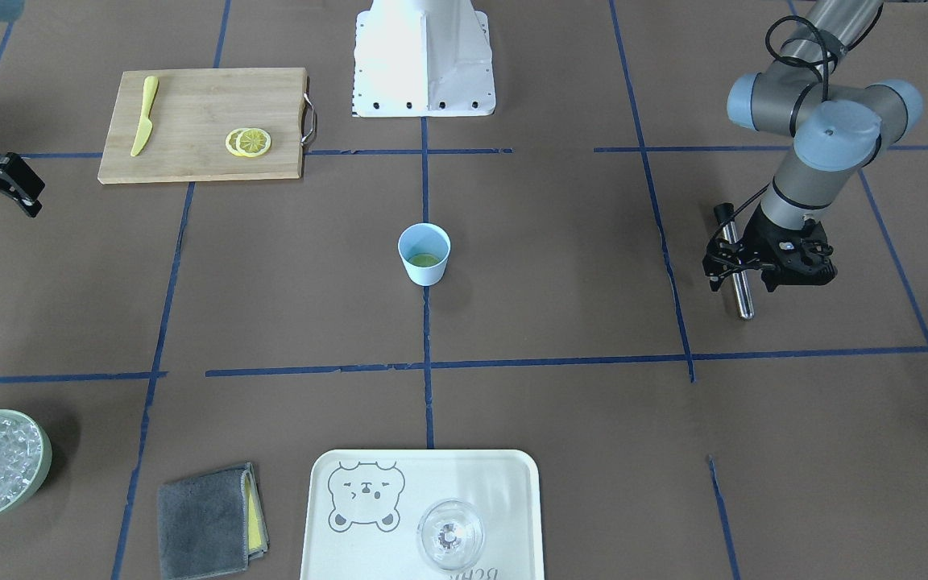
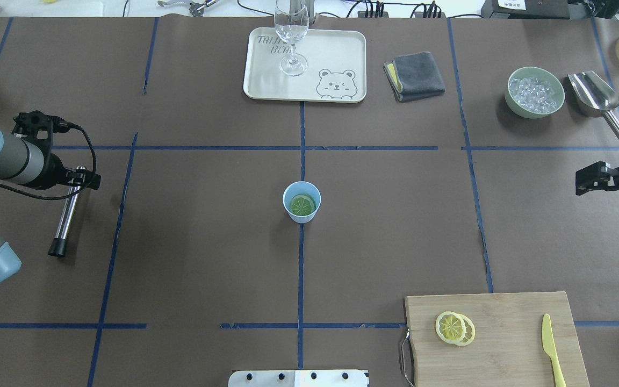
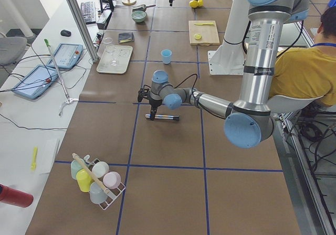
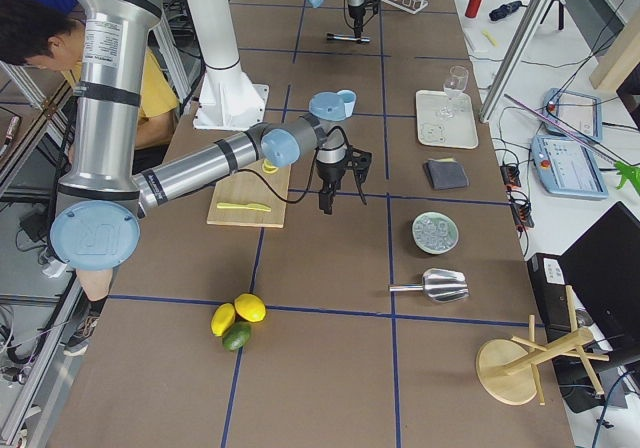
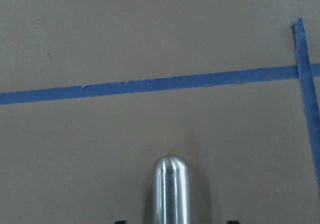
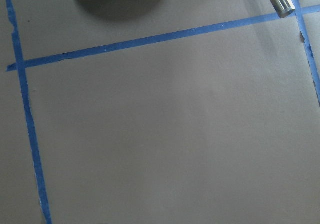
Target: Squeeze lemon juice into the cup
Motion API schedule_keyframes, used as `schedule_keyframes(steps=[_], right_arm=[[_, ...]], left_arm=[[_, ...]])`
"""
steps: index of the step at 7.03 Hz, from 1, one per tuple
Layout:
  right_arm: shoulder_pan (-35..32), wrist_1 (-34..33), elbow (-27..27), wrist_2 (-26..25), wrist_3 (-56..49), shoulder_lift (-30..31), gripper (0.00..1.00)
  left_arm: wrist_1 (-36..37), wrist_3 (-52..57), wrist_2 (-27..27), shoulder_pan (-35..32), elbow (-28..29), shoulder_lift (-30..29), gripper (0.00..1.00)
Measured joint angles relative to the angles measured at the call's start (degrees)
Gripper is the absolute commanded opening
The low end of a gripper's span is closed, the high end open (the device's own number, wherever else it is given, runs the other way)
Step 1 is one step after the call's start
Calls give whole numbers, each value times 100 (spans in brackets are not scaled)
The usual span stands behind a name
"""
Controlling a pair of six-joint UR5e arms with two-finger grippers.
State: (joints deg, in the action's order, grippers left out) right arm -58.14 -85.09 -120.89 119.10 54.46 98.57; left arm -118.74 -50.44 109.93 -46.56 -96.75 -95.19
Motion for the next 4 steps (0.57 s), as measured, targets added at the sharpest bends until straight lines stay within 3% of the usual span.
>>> schedule_keyframes(steps=[2,4], right_arm=[[-922,-8,415,555,-1156,1,100],[-1945,-20,1217,899,-3002,-53,100]], left_arm=[[-4,291,300,-201,-668,325,100],[-3,1577,1601,-1311,-883,639,100]])
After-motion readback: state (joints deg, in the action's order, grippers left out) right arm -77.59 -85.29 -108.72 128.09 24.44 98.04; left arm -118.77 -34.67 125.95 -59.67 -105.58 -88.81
